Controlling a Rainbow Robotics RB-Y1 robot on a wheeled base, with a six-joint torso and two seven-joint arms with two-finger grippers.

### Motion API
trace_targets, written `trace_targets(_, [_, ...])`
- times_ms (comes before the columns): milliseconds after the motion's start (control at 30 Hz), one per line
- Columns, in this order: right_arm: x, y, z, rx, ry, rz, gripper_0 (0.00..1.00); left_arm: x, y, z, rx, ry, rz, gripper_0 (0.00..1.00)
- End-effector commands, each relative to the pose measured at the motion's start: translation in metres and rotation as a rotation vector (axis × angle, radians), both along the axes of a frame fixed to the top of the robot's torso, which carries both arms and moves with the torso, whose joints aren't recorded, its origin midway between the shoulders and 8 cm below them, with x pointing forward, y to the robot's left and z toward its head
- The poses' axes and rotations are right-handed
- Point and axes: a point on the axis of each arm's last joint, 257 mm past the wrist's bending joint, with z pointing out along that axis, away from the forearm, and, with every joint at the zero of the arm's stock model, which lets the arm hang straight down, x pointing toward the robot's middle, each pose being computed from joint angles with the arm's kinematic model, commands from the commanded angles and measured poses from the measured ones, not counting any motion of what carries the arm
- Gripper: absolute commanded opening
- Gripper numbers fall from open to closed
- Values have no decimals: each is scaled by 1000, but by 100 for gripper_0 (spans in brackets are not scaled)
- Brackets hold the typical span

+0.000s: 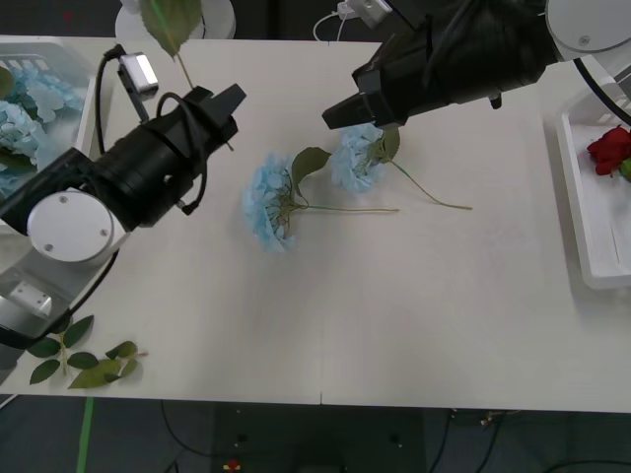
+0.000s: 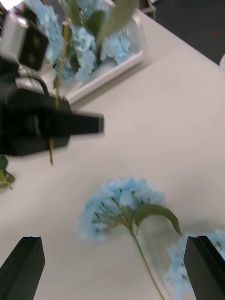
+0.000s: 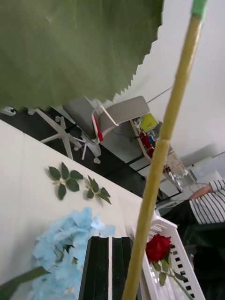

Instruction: Place the red flowers into the right box and the blue flowers into the left box. If a person shows an open palm, hand one flower to the person first, then continue sorting.

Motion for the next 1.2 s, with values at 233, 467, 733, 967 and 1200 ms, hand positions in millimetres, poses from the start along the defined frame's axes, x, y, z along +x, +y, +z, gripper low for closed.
trace_targets(233, [50,-127,-28,-355,-36,-129,90,32,188,32,168,127,134,0])
trace_targets(467, [69,-170,-65,-490,-37,-140,91,30,291,22,203,272,240,0])
trace_targets(733, [84,-183,-106,-522,-7,-150,91,15,378,-6,160,423,339,0])
trace_targets(967, [90,-165,-144,-450,18,-171,91,-4,438,-25,99,510,421,0])
trace_targets(1200, [106,-128,-160,-386,-38,-201,91,-17,451,-47,114,547,439,0])
